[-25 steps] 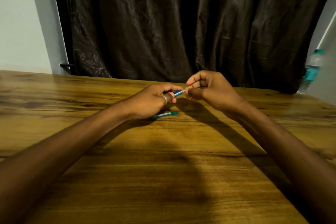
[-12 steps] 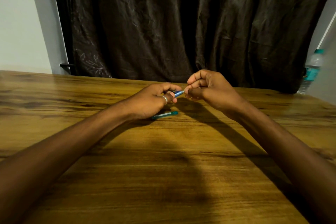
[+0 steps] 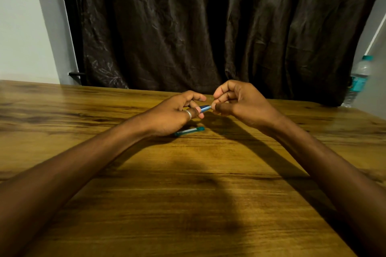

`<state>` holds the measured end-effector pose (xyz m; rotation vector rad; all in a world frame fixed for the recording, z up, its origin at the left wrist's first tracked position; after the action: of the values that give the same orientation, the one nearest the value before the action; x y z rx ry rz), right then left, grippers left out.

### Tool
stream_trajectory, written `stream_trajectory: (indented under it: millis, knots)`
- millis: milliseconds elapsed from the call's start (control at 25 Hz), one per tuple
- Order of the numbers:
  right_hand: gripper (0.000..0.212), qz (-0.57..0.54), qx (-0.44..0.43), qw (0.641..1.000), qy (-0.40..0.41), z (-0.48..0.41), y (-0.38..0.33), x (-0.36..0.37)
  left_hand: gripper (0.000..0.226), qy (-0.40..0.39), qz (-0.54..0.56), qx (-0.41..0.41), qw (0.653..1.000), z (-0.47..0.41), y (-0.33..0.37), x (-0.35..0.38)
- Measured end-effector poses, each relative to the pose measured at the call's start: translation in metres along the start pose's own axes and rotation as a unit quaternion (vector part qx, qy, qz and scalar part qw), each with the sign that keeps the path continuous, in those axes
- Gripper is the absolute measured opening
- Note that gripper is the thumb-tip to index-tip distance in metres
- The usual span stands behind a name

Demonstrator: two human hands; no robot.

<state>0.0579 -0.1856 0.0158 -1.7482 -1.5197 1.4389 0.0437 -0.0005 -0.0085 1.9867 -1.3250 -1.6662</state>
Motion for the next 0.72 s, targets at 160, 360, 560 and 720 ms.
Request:
stream_trajectory:
  millis: [160,360,560,720]
  knots:
    - [0.025,-0.029,0.015,0.999,-0.009,0.0009,-0.0017,-0.0006,0.037,-0.005,0.004,0.000,1.000,-0.0004,-0.0019,0.0001]
    - [0.028,-0.006,-0.003,1.000,-0.003,-0.0006,0.0002,-0.0006,0.037,-0.007,0.006,-0.008,1.000,-0.0009,-0.0014,-0.0003]
    - [0.029,0.006,-0.009,1.000,0.001,-0.0010,0.0015,-0.0007,0.036,-0.004,0.000,-0.005,1.000,0.0003,-0.0014,0.0005]
    - [0.026,-0.003,0.013,1.000,-0.001,-0.0032,0.0024,-0.0075,0.036,0.000,-0.006,-0.010,1.000,-0.0009,-0.0033,-0.0008]
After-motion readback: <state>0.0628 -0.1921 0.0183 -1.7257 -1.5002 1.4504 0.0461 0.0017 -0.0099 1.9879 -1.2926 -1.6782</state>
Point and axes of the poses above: each hand's wrist, its own z-axis away from the middle knuckle, its own x-axis out of the palm, y = z × x, the point moved 2 cm from there along -z, towards the middle knuckle, and after that the axes turned 6 degrees about -z, right-handed, at the moved point
